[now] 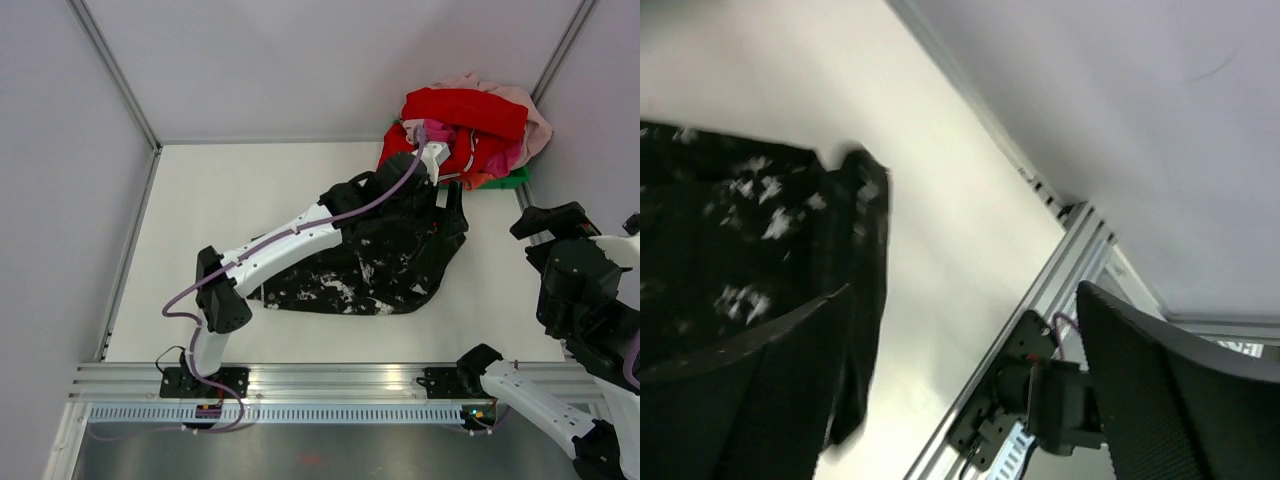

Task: Fold and stack the trousers
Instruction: Flatten the trousers out

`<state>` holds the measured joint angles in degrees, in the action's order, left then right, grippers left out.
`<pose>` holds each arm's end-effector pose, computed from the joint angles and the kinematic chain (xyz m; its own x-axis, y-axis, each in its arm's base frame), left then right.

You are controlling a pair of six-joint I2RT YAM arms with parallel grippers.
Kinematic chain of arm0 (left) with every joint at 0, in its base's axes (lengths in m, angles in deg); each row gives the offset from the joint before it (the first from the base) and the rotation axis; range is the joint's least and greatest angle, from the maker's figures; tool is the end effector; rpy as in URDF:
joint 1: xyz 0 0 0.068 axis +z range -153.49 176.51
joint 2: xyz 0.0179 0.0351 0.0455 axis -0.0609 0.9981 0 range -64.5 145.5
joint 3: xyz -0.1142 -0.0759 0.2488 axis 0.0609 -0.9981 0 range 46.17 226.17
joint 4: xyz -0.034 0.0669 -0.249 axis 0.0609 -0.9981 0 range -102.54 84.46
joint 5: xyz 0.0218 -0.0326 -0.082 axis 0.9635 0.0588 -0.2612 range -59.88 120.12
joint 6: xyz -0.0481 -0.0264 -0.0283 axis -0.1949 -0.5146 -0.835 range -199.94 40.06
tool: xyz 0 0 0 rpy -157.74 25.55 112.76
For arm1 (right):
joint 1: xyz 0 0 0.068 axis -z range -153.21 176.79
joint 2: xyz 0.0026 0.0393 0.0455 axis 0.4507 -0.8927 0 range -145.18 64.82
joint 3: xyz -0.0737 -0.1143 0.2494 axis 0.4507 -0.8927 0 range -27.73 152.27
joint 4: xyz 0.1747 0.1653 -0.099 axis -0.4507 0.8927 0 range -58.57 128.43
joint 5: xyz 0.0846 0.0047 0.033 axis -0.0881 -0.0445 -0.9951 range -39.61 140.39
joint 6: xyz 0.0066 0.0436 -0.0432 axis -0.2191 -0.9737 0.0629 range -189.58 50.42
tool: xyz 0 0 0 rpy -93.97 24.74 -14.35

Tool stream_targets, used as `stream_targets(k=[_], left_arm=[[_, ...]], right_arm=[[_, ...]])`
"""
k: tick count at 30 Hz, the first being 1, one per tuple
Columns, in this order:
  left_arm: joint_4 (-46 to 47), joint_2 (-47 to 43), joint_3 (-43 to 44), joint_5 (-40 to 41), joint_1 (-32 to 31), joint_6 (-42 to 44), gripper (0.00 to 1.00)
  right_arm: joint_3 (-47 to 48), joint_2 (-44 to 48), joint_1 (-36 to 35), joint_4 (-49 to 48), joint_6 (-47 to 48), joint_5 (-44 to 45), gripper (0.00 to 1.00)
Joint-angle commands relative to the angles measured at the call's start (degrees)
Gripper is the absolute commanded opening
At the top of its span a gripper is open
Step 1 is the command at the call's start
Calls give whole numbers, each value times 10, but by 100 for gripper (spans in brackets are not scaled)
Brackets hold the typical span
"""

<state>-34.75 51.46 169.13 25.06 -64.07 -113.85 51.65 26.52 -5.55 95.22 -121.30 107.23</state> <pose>0.2355 -0.4258 0.4049 -0.6606 0.0399 -0.7497 0.6497 0.5308 -0.5442 0.0544 -0.0117 0.4511 0.0803 0.5591 -0.8252 0.4790 0.7043 0.5239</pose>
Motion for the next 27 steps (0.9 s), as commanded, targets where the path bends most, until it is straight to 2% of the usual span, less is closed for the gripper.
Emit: stream_targets(k=[1,3,4,5,6,7,8,9,11,12,15,18,21,27], left_arm=[[-50,-64,3,4,8,31,100],[-139,-99,-8,56,13,39,100],[-164,-118,-21,132,19,32,100],[-181,-171,-45,162,26,9,100],[-191,-206,-122,188,49,-8,100],[-197,-243,-170,217,67,-32,100],[-193,-283,-228,215,90,-87,100],[-186,-362,-349,202,146,-113,100],[-156,-434,-471,152,199,-185,100],[-151,-489,-569,146,231,-203,100],[-119,-562,-697,132,244,-251,100],[-61,-605,-786,117,245,-287,98],[-28,-625,-862,116,265,-331,89],[34,-628,-939,102,302,-354,88]], right_arm=[[23,-46,0,-47,76,49,98],[22,-85,1,-66,99,-3,98],[14,-98,0,-94,120,-28,98],[8,-108,0,-114,138,-57,98],[3,-134,1,-136,161,-131,98],[3,-152,1,-155,180,-165,98],[5,-168,0,-161,185,-196,98],[8,-198,1,-168,193,-258,98],[4,-223,1,-178,194,-295,98],[1,-238,1,-179,189,-305,98],[-40,-236,1,-195,171,-316,98],[-109,-218,2,-229,159,-342,98],[-126,-223,1,-234,146,-369,97],[-116,-260,1,-209,168,-386,97]])
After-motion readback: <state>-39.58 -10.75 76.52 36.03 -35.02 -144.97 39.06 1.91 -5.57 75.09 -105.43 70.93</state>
